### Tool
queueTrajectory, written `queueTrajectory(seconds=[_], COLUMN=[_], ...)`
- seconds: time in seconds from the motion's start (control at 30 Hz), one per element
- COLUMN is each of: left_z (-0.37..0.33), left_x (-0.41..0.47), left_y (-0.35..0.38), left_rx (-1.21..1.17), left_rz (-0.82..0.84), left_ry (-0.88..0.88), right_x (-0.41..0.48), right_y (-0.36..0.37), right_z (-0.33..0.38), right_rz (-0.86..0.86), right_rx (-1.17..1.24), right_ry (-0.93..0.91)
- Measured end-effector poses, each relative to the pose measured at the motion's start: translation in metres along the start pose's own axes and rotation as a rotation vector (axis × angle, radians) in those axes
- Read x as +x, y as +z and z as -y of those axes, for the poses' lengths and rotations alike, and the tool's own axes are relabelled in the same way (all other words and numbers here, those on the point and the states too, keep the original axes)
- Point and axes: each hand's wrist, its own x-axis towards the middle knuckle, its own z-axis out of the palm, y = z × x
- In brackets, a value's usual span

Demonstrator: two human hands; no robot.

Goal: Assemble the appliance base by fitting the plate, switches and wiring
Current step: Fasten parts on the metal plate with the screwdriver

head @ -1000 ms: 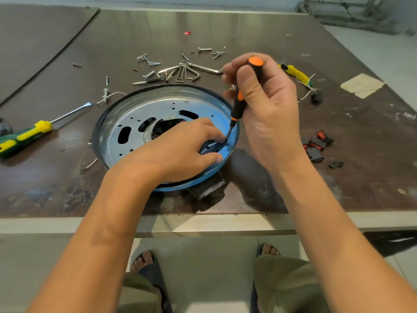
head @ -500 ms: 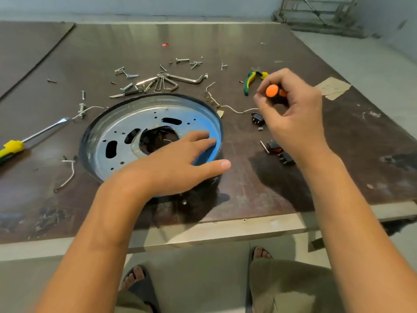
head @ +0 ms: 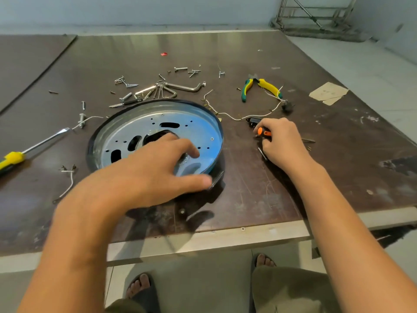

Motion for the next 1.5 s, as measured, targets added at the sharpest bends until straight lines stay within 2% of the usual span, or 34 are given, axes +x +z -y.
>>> queueTrajectory(seconds=[0.07, 0.17, 0.4, 0.63, 0.73, 0.9, 1.03, 1.17, 1.33, 1.43, 1.5], left_z=[0.016, 0.029, 0.040, 0.048, 0.043, 0.032, 0.024, 0.016, 0.010, 0.009, 0.007], left_x=[-0.014, -0.025, -0.032, -0.026, -0.025, -0.027, -0.031, -0.036, -0.039, -0.038, -0.037], left_y=[-0.005, -0.006, -0.006, 0.006, 0.009, 0.000, -0.005, -0.009, -0.012, -0.012, -0.011], left_rx=[0.027, 0.025, 0.112, 0.055, 0.067, -0.232, -0.498, -0.663, -0.939, -1.172, -1.214], left_rz=[0.108, 0.134, -0.012, -0.144, -0.303, -0.615, -0.767, -0.936, -1.032, -1.017, -0.993], left_ry=[-0.024, -0.054, 0.074, 0.214, 0.278, 0.314, 0.256, 0.221, 0.192, 0.168, 0.173], right_x=[0.001, 0.002, 0.002, -0.006, -0.010, -0.015, -0.019, -0.025, -0.037, -0.046, -0.050], right_y=[0.001, 0.002, 0.004, -0.021, -0.031, -0.043, -0.048, -0.049, -0.045, -0.038, -0.034], right_z=[-0.002, -0.003, -0.003, 0.024, 0.041, 0.059, 0.075, 0.099, 0.136, 0.153, 0.160], right_rz=[-0.004, -0.025, -0.066, -0.230, -0.244, -0.274, -0.253, -0.229, -0.132, -0.075, -0.071], right_rx=[-0.011, 0.014, 0.064, 0.189, 0.251, 0.449, 0.632, 0.878, 1.143, 1.229, 1.233], right_ry=[0.002, -0.012, -0.005, -0.298, -0.396, -0.367, -0.351, -0.354, -0.388, -0.398, -0.406])
